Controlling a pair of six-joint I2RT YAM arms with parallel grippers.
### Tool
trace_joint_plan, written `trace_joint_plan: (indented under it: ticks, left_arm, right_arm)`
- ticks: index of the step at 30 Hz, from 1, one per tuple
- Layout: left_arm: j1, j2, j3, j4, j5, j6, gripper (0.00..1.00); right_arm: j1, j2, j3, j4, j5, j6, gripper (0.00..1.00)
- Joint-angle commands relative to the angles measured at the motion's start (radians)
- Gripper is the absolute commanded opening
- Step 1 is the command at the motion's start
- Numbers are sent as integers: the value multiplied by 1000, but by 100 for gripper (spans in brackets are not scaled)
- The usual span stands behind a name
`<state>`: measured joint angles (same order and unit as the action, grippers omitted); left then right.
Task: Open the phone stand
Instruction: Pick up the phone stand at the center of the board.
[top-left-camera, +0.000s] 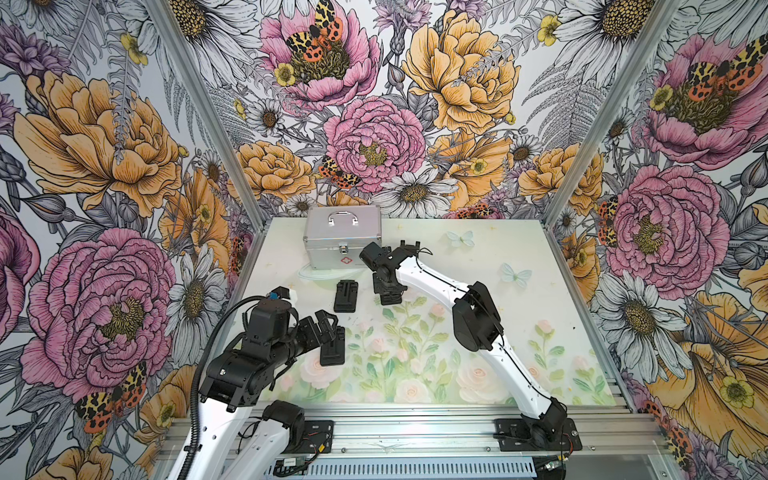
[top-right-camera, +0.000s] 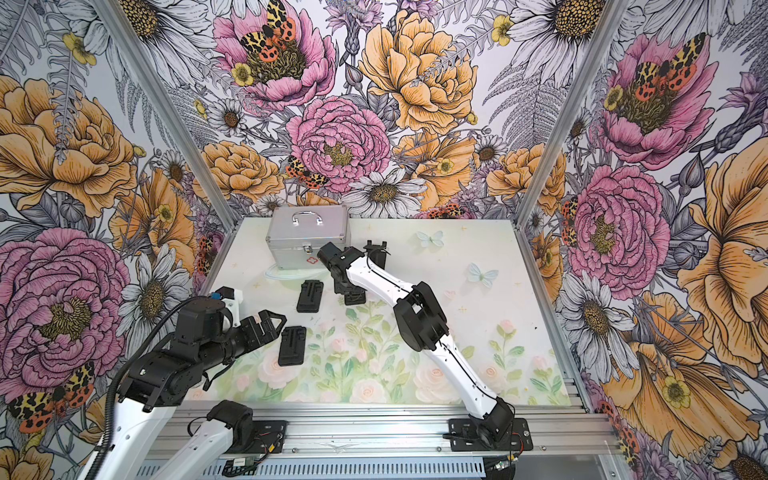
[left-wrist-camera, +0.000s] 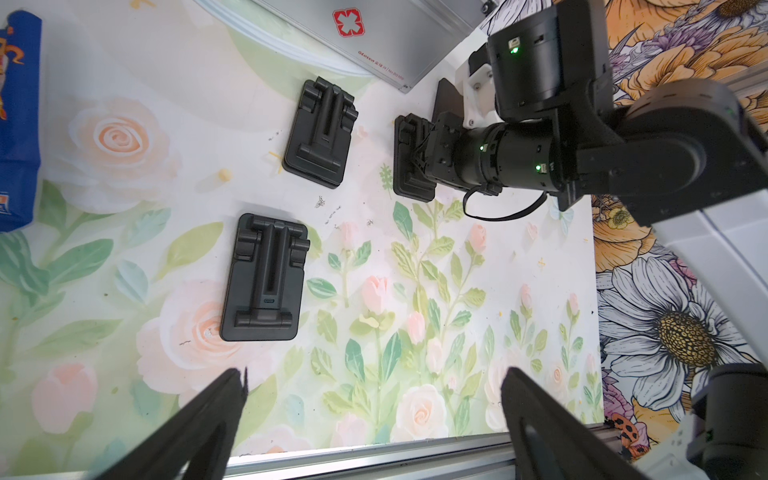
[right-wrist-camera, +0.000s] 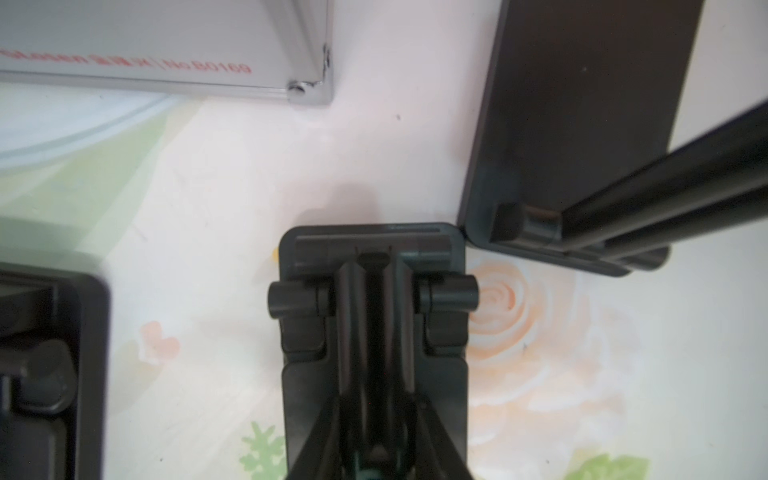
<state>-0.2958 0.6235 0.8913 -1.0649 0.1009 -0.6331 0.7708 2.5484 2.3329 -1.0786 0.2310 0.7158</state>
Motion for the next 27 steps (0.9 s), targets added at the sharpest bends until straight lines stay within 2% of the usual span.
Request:
trace_joint_plan:
  ticks: [1, 13, 27]
  left_arm:
    - [13, 1, 8, 29, 22, -3, 99]
    - [12, 1, 39, 29, 22, -15, 99]
    - [8, 57, 41, 128, 91, -33, 99]
  right_arm:
    - [-9, 20, -43, -24, -18, 21, 1]
    - [-2, -142, -138, -24, -54, 31, 0]
    - [7, -504, -512, 7, -240, 99, 0]
